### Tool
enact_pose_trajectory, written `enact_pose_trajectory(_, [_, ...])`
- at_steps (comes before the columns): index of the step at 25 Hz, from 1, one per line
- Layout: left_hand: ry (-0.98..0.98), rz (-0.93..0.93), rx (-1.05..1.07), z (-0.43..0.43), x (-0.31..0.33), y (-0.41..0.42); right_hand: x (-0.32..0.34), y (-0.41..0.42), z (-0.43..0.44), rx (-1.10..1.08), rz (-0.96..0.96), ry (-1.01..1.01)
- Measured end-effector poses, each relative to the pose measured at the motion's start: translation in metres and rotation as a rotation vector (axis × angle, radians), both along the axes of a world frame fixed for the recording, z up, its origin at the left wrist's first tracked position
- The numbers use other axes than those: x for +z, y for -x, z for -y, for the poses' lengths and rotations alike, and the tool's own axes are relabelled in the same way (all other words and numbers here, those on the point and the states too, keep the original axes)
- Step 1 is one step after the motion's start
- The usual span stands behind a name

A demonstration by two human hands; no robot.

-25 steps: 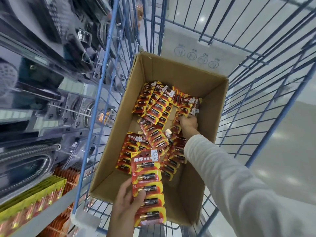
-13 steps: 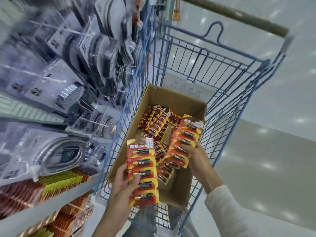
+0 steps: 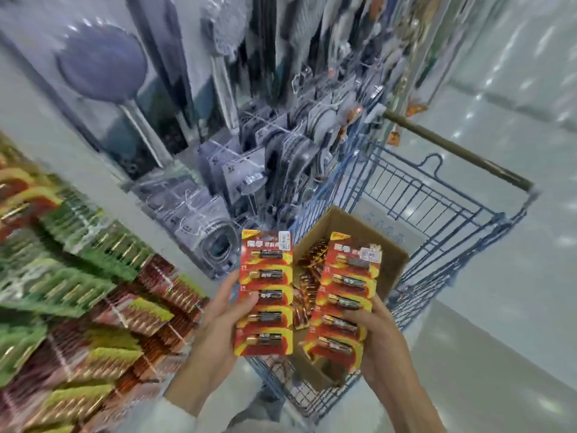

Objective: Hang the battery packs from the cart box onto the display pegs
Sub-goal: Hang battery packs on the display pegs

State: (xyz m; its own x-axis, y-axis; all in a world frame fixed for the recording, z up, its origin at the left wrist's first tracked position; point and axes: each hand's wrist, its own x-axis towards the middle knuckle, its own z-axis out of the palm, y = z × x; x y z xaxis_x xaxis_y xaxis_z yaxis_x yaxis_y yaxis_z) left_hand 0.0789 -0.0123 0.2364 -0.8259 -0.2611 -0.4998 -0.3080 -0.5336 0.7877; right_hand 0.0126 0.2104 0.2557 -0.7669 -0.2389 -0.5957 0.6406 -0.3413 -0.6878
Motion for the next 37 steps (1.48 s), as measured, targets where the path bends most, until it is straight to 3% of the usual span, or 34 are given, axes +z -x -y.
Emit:
enact_pose_trajectory(9, [0.146, -0.162, 0.531, -0.010, 0.056, -0.155, 0.051, -0.061, 0.044, 0.556, -0.132, 0.107])
enact_pose_trajectory(20, [0.238, -0.220, 1.167, 0.009, 0.097, -0.360, 0.086, -0.215, 0.169, 1.106, -0.205, 0.161])
enact_pose_trajectory(26, [0.257, -0.173, 1.307, 0.036, 0.104, -0.481, 0.100, -0.330, 0.227, 1.237, -0.229, 0.236])
enact_pose_trajectory(32, [0.254, -0.091, 1.395, 0.074, 0.098, -0.613, 0.099, -0.448, 0.273, 1.187, -0.152, 0.157])
enact_pose_trajectory(37, [0.240, -0.037, 1.390, 0.106, 0.092, -0.656, 0.100, -0.487, 0.294, 1.189, -0.167, 0.100])
